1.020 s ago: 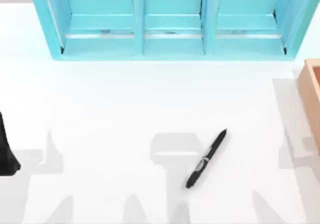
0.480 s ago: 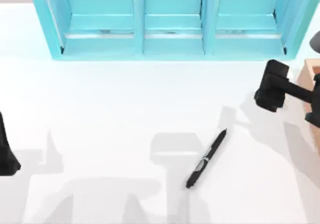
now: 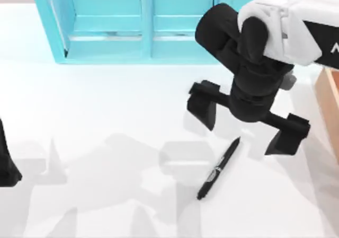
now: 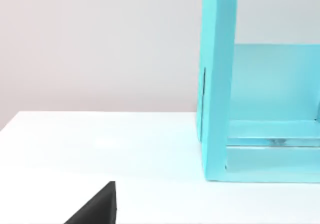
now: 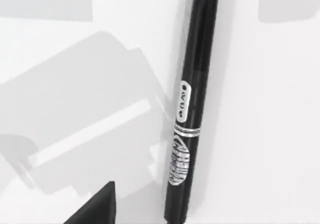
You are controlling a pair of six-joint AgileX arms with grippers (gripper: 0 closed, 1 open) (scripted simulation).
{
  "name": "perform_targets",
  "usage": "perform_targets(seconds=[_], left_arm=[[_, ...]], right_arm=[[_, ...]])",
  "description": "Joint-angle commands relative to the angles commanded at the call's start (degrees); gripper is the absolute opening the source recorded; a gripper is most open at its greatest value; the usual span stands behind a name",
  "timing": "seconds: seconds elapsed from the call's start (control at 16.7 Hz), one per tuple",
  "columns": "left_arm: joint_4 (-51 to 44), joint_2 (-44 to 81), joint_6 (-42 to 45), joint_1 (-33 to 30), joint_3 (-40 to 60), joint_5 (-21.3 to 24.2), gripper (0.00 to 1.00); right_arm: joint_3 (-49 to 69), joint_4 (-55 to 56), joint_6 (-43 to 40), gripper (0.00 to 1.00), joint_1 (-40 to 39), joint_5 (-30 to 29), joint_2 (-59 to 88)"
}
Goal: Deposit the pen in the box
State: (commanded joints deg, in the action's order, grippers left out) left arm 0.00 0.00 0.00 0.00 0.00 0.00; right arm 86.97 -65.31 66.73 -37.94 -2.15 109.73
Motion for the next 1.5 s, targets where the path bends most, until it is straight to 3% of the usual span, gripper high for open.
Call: perform_targets(seconds=[0.3,0.72,1.2,1.5], left_arm=[[0.0,0.0,0.0,0.0,0.0,0.0,1.0],[0.0,0.0,0.0,0.0,0.0,0.0,1.0],[0.0,0.0,0.0,0.0,0.0,0.0,1.0],[0.0,0.0,0.0,0.0,0.0,0.0,1.0]], right_arm=[[12.1,-7.0,6.2,1.0,-0.5,0.5,12.0],[12.7,-7.2,6.6,1.0,-0.2,0.5,12.7],[0.3,10.2,6.5,1.0,-0.2,0.5,17.2],[-2.1,13.0,6.5,1.0,-0.2,0.5,18.2]])
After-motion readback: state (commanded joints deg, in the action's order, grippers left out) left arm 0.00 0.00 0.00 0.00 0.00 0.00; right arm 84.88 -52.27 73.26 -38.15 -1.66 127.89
